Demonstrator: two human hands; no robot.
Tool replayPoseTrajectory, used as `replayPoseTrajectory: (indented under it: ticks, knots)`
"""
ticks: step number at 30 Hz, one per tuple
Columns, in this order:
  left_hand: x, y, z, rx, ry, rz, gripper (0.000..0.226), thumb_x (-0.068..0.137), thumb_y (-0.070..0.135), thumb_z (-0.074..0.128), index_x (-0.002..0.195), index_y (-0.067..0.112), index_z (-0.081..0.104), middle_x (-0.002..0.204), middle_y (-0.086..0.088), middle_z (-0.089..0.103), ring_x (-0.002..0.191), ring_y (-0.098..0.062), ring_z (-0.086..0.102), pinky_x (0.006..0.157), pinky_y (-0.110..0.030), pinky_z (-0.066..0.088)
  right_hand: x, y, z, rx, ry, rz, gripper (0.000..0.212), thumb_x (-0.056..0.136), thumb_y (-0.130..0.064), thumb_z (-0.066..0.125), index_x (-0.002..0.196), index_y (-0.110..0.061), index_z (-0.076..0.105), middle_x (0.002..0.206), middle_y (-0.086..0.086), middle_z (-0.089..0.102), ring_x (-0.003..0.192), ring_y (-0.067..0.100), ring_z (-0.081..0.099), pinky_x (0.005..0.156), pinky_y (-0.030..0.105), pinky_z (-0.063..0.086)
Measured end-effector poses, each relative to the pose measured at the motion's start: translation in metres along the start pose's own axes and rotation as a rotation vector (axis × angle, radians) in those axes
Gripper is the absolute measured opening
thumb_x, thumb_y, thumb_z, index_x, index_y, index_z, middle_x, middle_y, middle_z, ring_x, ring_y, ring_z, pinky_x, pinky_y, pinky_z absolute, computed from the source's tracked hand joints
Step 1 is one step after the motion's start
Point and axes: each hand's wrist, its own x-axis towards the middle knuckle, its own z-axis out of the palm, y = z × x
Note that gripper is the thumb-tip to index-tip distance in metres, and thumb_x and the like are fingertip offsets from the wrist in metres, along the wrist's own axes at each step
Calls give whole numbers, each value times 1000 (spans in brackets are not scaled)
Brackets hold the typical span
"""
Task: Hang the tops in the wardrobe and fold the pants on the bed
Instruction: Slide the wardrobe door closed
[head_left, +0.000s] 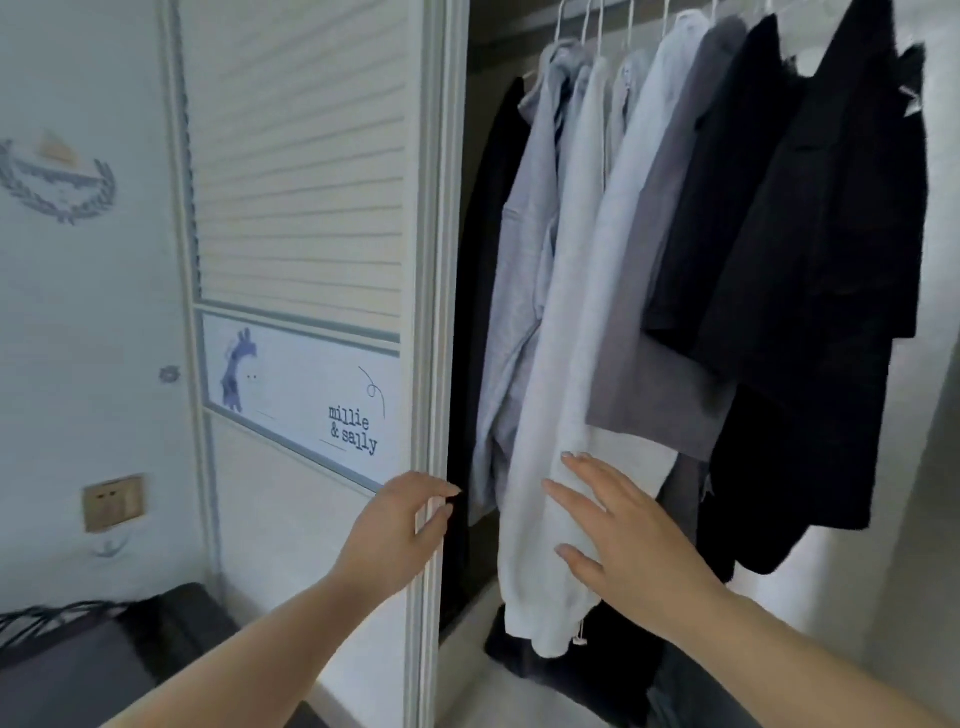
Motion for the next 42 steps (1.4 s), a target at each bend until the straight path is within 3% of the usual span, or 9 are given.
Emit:
replayPoseTrajectory:
  ticks: [3, 7, 11, 14, 16, 21, 27, 37, 42]
  knots:
    - [15, -17, -24, 148, 86, 13, 36, 92, 21, 59, 128, 23, 58, 132, 6, 52, 124, -12, 44, 103, -18, 27, 31, -13, -3, -27, -16, -78, 61, 95, -40, 48, 150, -30, 22, 159, -5, 3, 147, 12, -2, 113, 23, 5]
    - [47, -43, -42, 289, 119, -9, 68, 93, 41, 52, 150, 22, 21, 159, 3, 9, 147, -18, 8, 117, -34, 13, 81, -34, -12, -166, 106, -185, 63, 76, -31, 75, 134, -17, 55, 145, 10, 44, 135, 27, 41, 106, 41, 38]
    - [87, -69, -41, 365, 64, -63, 83, 89, 64, 36, 151, 25, -4, 158, -1, -16, 147, -21, -11, 119, -46, 5, 143, -50, -15, -326, 169, -240, 63, 70, -33, 76, 128, -15, 60, 140, 11, 51, 132, 27, 46, 104, 49, 39]
    - [107, -77, -34, 345, 134, -45, 98, 74, 85, 5, 152, 25, 1, 158, 0, -14, 146, -16, -13, 117, -45, 2, 183, -53, -16, -450, 214, -286, 63, 77, -35, 67, 135, -16, 53, 145, 11, 45, 137, 26, 38, 107, 54, 35]
    - [114, -86, -30, 322, 188, -8, 102, 73, 85, -1, 151, 20, 0, 158, 0, -14, 143, -11, -17, 117, -43, 1, 207, -56, -15, -518, 254, -300, 64, 79, -41, 61, 137, -16, 52, 147, 10, 42, 139, 26, 35, 106, 55, 35]
    - [115, -97, -18, 251, 223, 165, 76, 92, 68, 19, 151, 25, -3, 159, -8, -10, 147, -18, -13, 116, -48, 3, 242, -55, -10, -703, 329, -346, 49, 79, -35, 56, 126, -21, 62, 143, 8, 48, 136, 24, 39, 106, 58, 35]
    - [113, -94, 5, 230, 307, 263, 76, 93, 43, 41, 150, 13, 2, 157, -18, 6, 147, -25, -2, 112, -57, 11, 245, -48, 4, -697, 442, -407, 41, 78, -26, 44, 111, -16, 66, 133, 7, 57, 135, 26, 42, 105, 60, 34]
    - [109, -60, 39, 175, 395, 337, 69, 98, 48, 22, 146, 0, 14, 152, -25, 18, 144, -33, 12, 109, -56, 14, 206, -31, -11, -527, 495, -359, 31, 81, -27, 48, 103, -17, 67, 128, 4, 59, 137, 24, 39, 107, 52, 34]
    - [103, -31, 61, 152, 443, 353, 69, 97, 52, 20, 149, 7, 12, 157, -10, 10, 147, -26, 6, 113, -51, 9, 171, -19, -31, -612, 384, -264, 37, 87, -42, 45, 109, -20, 65, 134, 2, 55, 139, 21, 35, 104, 50, 39]
